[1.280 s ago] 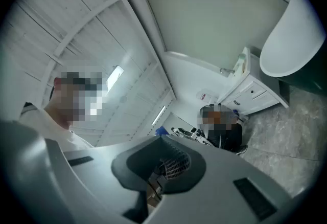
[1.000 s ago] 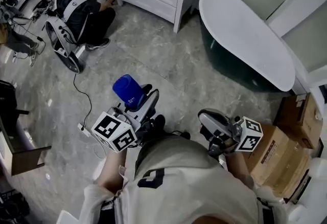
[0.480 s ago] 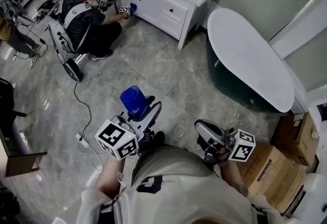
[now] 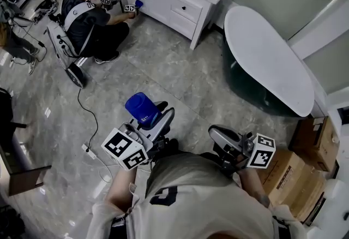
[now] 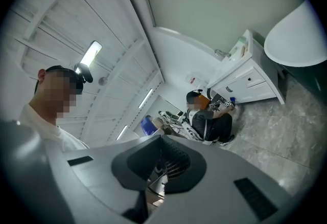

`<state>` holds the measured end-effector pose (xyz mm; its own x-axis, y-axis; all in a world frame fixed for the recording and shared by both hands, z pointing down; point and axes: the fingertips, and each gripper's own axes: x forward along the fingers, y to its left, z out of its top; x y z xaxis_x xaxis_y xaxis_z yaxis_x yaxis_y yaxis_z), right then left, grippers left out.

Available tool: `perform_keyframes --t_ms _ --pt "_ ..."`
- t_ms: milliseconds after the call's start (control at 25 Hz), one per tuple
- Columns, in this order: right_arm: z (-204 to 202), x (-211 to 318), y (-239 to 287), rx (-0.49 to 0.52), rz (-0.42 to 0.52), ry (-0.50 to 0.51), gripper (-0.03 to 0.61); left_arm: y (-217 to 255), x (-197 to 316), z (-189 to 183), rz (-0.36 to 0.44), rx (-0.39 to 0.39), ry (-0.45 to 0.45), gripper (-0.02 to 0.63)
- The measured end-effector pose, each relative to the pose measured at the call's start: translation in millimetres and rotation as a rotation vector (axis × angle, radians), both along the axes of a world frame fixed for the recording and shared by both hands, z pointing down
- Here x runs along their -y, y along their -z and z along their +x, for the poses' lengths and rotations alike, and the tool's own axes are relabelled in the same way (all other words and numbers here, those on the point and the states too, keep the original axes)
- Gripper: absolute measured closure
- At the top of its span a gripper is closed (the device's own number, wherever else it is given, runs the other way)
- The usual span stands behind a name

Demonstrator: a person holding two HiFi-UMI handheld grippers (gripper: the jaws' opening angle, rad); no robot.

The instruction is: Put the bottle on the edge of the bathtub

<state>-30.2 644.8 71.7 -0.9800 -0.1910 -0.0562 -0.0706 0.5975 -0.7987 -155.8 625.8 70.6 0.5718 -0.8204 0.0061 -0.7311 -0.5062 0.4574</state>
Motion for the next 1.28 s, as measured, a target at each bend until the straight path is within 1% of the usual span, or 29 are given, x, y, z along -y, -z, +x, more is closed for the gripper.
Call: perform_keyframes --t_ms 120,360,480,640,720,840,920,1000,1080,1200,1280 --pt "-7.9 1.0 -5.4 -0.012 -0.023 0.009 0.551 -13.3 2.7 -8.8 -0.023 0.044 0.021 0.460" --pt "-14.9 9.3 -11.5 0.004 -0.089 0.040 0.549 -21.5 7.7 -19.0 -0.062 0.026 0.049 0.460" --pt "-14.2 16.3 -15.9 0.007 -0.113 0.050 0.549 -23.1 14.6 -17.5 -0.071 0.040 0.054 0.460" --pt "-8.0 34.2 -24.9 0.064 -0.158 0.055 0.549 -22.4 23.9 -8.9 -0.066 0.081 0.080 0.460" --pt "-8.8 43.7 -25.4 0.095 -0.175 0.082 0.549 -19.5 28.3 -3.1 -0.066 0.100 0.100 0.460" --pt "-7.0 55.9 -17.5 0.101 -0.138 0.137 0.549 -12.6 41.1 9.7 -0.069 0.112 0.112 0.460" --pt "2.4 71.1 -14.2 0.116 -0.124 0.145 0.551 -9.2 56.7 23.2 -0.070 0.141 0.105 0.460" --pt "18.9 93.6 -13.2 0.150 -0.135 0.127 0.549 -6.5 77.0 41.7 -0.068 0.185 0.093 0.460" --pt "38.5 115.6 -12.5 0.172 -0.137 0.108 0.549 -2.7 98.6 62.2 -0.065 0.212 0.078 0.460" --pt "63.7 140.7 -13.1 0.164 -0.116 0.108 0.549 4.2 125.5 90.6 -0.066 0.215 0.068 0.460" --pt "79.2 154.0 -11.6 0.154 -0.084 0.136 0.549 6.3 142.8 109.7 -0.068 0.219 0.075 0.460"
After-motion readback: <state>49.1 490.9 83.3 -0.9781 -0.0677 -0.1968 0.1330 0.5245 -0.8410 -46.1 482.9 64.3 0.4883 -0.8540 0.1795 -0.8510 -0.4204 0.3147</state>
